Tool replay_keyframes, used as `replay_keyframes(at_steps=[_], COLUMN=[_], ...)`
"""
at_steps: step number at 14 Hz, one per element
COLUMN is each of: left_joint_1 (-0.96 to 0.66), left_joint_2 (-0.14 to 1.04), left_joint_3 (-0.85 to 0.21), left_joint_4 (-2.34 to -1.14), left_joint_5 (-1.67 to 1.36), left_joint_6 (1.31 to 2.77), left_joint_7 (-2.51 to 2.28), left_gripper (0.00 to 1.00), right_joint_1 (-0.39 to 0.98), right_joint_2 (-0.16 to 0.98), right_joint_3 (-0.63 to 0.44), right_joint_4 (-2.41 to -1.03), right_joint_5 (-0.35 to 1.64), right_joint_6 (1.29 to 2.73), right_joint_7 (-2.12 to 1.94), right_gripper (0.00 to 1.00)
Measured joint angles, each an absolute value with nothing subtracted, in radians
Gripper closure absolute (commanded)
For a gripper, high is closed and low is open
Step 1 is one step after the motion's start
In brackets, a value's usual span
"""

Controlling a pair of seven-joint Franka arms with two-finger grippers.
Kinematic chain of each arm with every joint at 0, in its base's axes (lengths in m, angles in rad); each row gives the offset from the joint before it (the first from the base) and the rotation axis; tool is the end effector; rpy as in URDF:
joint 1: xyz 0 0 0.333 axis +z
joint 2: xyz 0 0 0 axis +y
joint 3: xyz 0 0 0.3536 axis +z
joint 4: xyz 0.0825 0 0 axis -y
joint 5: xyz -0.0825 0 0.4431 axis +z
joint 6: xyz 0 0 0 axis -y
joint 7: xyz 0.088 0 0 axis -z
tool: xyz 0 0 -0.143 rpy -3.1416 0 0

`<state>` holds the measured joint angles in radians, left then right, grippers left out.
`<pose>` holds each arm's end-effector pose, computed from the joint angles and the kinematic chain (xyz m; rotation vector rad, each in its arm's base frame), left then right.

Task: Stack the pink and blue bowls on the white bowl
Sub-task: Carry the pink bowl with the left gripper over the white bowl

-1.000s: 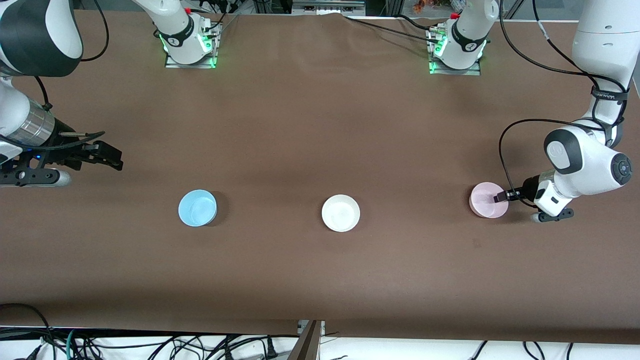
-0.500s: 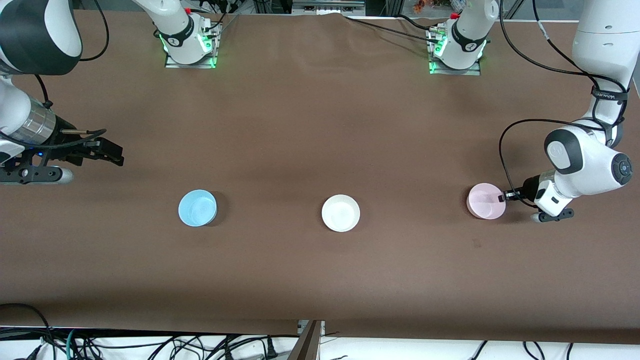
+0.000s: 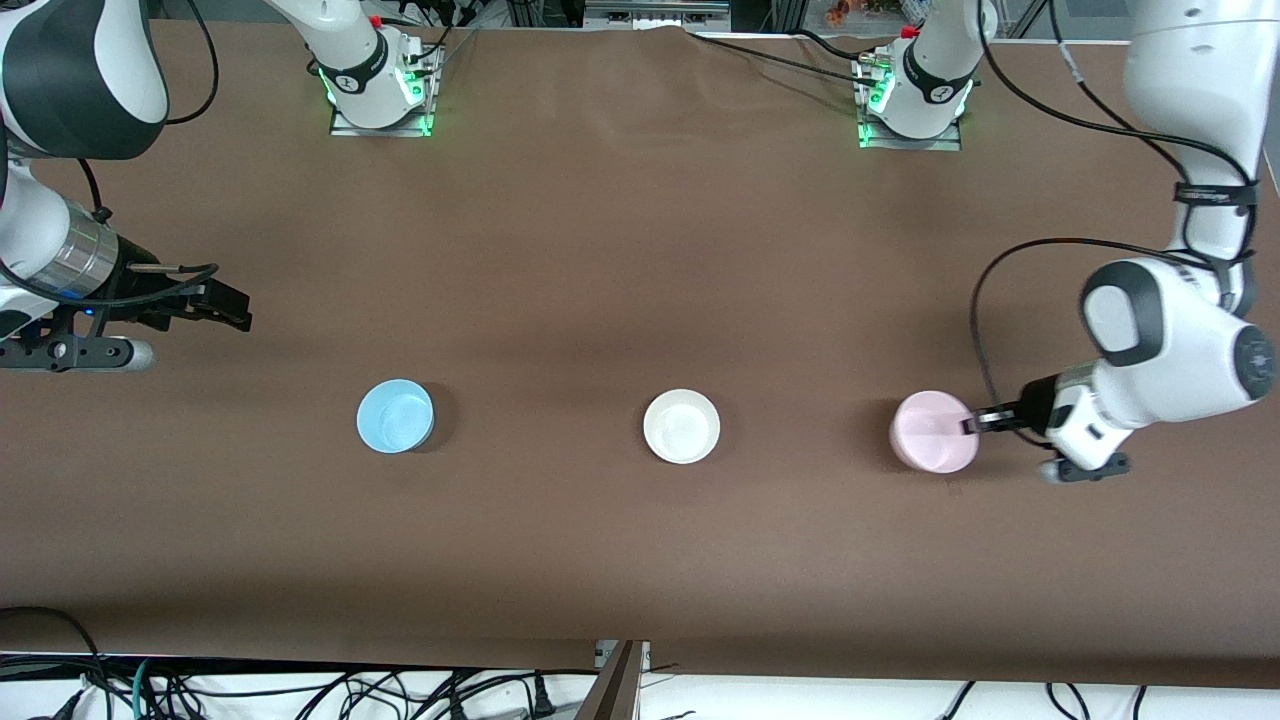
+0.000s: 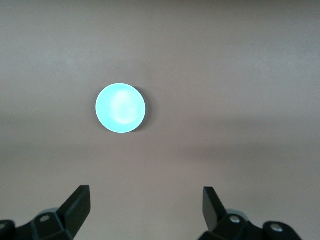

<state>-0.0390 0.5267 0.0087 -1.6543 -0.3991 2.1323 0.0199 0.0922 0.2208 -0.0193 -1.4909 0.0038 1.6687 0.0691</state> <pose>0.7425 -0.0519 0.2685 2.8031 0.2409 -0.0701 0.6880 0.0519 0.5328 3.1374 0.0058 -0.0672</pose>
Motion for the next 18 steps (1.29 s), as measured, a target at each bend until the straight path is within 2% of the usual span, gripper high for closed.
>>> replay_keyframes(at_steps=[4, 7, 11, 18], left_joint_1=[-0.189, -0.213, -0.262, -0.315], left_joint_2=[0.571, 0.633, 0.693, 0.754], left_joint_3=[-0.048, -0.134, -0.194, -0.221], left_joint_4=[-1.585, -1.548, -1.536, -1.483], left_joint_5=[-0.400, -0.396, -0.357, -0.286], left_joint_6=[2.142, 2.202, 2.292, 2.318], left_joint_7=[-0.191, -0.286, -0.391, -0.502], left_gripper=[1.00, 1.00, 1.00, 1.00], right_joint_1=[0.080, 0.078, 0.074, 0.074], right_joint_2=[0.218, 0.211, 0.231, 0.244], right_joint_3=[-0.029, -0.048, -0.059, -0.063], right_joint_4=[-1.490, -1.485, -1.485, -1.484], right_joint_5=[0.002, 0.002, -0.003, -0.008], right_joint_6=[1.667, 1.663, 1.669, 1.674], right_joint_7=[0.069, 0.072, 0.071, 0.019], right_gripper=[0.00, 0.00, 0.00, 0.00])
